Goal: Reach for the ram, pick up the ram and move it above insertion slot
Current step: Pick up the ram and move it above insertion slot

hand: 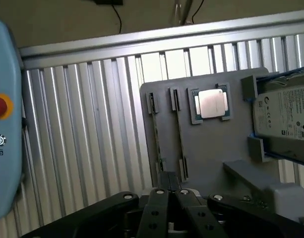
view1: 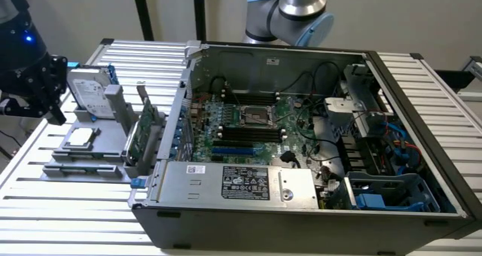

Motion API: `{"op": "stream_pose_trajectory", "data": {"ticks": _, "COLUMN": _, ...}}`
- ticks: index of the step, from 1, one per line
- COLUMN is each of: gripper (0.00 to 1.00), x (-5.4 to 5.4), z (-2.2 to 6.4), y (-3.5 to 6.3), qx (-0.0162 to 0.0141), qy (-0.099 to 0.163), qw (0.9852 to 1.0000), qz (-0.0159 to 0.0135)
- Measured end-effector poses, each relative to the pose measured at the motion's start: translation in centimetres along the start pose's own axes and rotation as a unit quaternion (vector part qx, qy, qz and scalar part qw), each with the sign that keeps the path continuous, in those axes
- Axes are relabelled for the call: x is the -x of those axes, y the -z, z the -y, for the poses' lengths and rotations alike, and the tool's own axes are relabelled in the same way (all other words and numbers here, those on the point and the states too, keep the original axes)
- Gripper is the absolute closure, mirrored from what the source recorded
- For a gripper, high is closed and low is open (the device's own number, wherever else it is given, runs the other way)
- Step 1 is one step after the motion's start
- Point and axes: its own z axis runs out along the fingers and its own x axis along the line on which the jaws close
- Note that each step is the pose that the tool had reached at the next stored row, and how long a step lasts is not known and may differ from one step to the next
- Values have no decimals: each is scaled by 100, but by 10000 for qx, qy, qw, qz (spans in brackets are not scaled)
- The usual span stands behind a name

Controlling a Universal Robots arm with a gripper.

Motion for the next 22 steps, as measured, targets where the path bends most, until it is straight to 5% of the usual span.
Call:
{"op": "stream_pose_trajectory", "data": {"ticks": 6, "gripper": 89, "x": 0, "z": 1, "y": -5, "qx": -10, "qy": 542, "qw": 9985, "qz": -20}}
{"op": "stream_pose_trajectory", "data": {"ticks": 12, "gripper": 89, "x": 0, "z": 1, "y": -16, "qx": -40, "qy": 1053, "qw": 9944, "qz": -37}}
{"op": "stream_pose_trajectory", "data": {"ticks": 17, "gripper": 88, "x": 1, "z": 0, "y": -17, "qx": -59, "qy": 1098, "qw": 9939, "qz": -38}}
{"op": "stream_pose_trajectory", "data": {"ticks": 22, "gripper": 70, "x": 0, "z": -9, "y": -29, "qx": -60, "qy": 1099, "qw": 9939, "qz": -37}}
